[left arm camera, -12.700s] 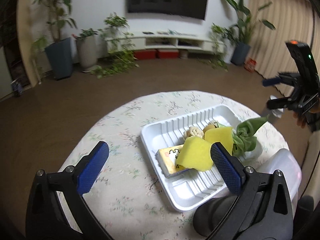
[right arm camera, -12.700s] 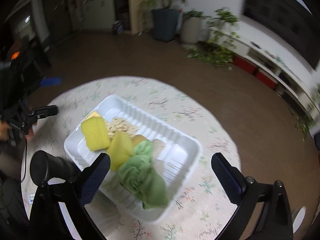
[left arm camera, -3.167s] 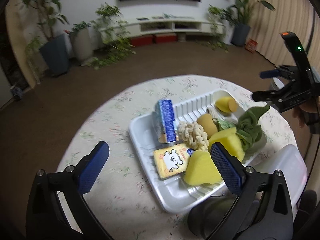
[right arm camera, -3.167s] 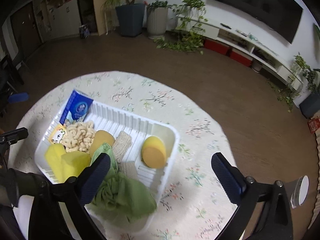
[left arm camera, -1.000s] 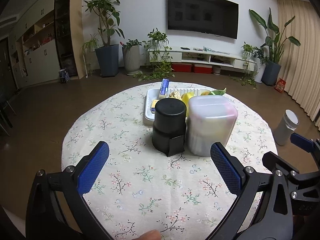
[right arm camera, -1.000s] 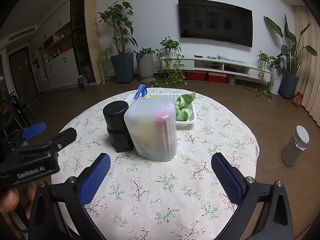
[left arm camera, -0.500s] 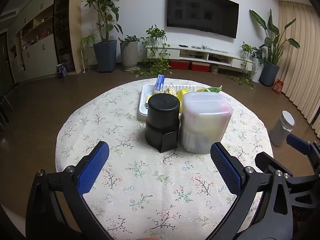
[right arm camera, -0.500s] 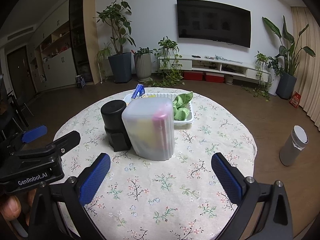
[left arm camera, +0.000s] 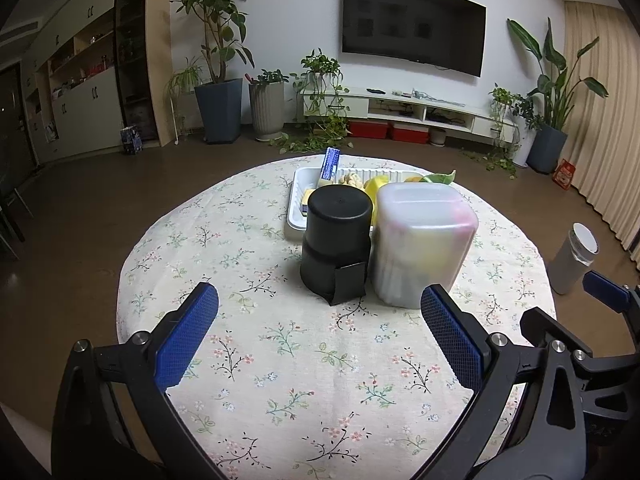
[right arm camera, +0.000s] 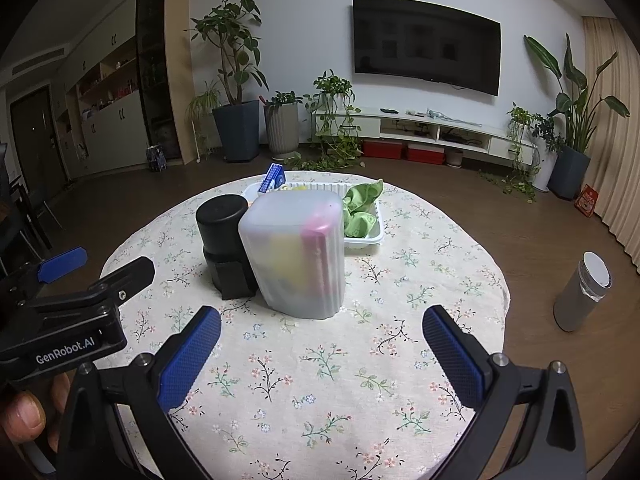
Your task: Organize soft objects
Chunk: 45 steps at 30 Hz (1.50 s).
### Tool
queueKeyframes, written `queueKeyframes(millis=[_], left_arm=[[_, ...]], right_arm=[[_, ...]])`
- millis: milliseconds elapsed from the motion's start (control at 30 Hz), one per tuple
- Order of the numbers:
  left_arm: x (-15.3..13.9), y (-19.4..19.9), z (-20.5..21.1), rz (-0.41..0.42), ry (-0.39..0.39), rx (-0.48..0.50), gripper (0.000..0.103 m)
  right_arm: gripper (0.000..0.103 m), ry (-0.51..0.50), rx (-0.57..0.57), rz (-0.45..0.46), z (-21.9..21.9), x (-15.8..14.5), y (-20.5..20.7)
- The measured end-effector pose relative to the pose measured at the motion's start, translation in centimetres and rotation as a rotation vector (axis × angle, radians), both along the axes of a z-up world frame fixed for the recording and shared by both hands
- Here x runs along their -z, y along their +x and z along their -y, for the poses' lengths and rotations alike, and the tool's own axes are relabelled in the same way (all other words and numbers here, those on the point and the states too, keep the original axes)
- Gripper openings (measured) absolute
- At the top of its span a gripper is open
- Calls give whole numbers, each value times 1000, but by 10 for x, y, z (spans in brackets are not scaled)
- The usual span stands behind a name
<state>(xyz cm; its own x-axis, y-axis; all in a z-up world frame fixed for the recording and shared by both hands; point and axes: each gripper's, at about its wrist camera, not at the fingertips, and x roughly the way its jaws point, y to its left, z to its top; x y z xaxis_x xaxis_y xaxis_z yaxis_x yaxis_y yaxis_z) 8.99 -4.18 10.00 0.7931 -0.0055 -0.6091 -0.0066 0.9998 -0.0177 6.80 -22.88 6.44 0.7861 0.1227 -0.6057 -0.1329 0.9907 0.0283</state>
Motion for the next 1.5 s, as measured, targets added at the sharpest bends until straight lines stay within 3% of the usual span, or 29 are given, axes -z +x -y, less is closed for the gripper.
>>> queueKeyframes(millis=[1500], left_arm=[[1,-3,6,12,6,8,103]], right_arm=[[103,-15,15,-1,1,3,-1]])
